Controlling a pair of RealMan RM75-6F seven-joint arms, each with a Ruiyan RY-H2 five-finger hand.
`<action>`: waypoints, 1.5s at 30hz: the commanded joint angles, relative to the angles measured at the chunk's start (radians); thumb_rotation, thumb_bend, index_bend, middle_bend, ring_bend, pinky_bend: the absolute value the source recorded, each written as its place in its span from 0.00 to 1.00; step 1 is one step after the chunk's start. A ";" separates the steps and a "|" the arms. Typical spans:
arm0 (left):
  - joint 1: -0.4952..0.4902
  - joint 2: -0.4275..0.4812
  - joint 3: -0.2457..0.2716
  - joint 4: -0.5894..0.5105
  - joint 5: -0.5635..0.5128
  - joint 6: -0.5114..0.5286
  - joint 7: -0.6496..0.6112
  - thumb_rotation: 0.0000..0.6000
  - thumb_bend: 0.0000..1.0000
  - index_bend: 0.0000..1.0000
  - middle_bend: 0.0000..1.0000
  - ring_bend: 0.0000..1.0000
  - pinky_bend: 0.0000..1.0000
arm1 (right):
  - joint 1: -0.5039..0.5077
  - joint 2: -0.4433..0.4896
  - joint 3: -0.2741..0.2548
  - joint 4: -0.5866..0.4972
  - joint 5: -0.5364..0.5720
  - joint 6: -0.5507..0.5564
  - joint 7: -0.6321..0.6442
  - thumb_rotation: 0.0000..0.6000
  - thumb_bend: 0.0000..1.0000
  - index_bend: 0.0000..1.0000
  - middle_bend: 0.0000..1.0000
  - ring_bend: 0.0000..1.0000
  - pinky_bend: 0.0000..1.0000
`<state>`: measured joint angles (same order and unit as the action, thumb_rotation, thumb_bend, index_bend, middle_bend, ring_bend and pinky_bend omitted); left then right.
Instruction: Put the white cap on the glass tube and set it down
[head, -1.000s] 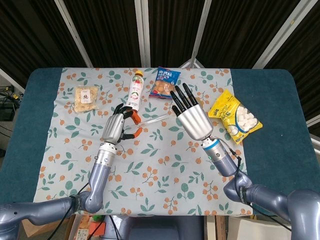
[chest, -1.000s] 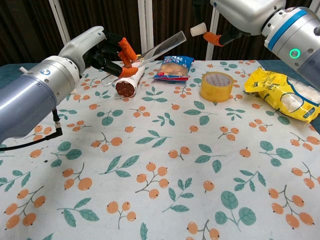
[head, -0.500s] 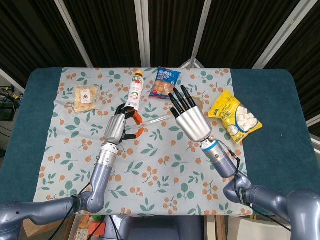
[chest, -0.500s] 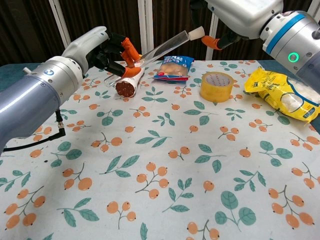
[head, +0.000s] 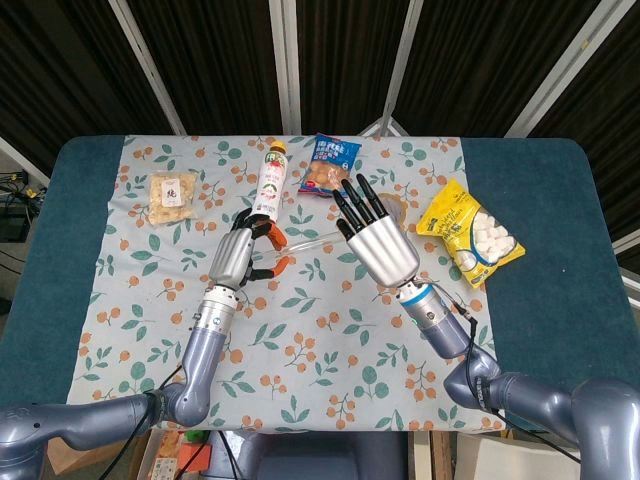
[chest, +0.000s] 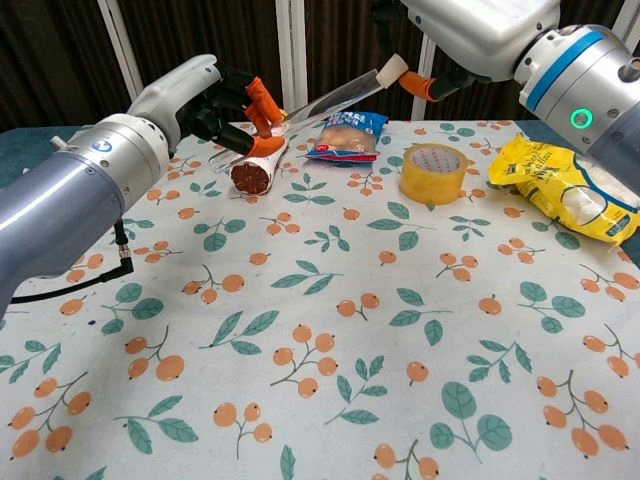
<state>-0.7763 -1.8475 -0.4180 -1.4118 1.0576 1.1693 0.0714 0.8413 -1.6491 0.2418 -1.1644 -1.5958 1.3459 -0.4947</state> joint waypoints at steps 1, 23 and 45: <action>-0.001 -0.001 0.000 0.000 0.001 0.000 -0.001 1.00 0.84 0.70 0.69 0.19 0.00 | 0.000 -0.001 0.002 0.000 0.003 -0.001 0.000 1.00 0.41 0.69 0.21 0.03 0.01; -0.002 -0.040 -0.008 0.023 0.012 0.035 -0.003 1.00 0.84 0.70 0.69 0.19 0.00 | -0.008 -0.002 0.006 -0.006 0.017 0.005 0.002 1.00 0.41 0.69 0.21 0.03 0.01; -0.009 -0.076 -0.021 0.035 0.016 0.055 0.013 1.00 0.84 0.70 0.69 0.19 0.00 | -0.015 0.006 0.003 -0.027 0.016 0.010 0.008 1.00 0.41 0.69 0.21 0.03 0.01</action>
<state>-0.7854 -1.9230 -0.4388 -1.3770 1.0733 1.2242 0.0847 0.8259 -1.6430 0.2446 -1.1913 -1.5799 1.3562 -0.4869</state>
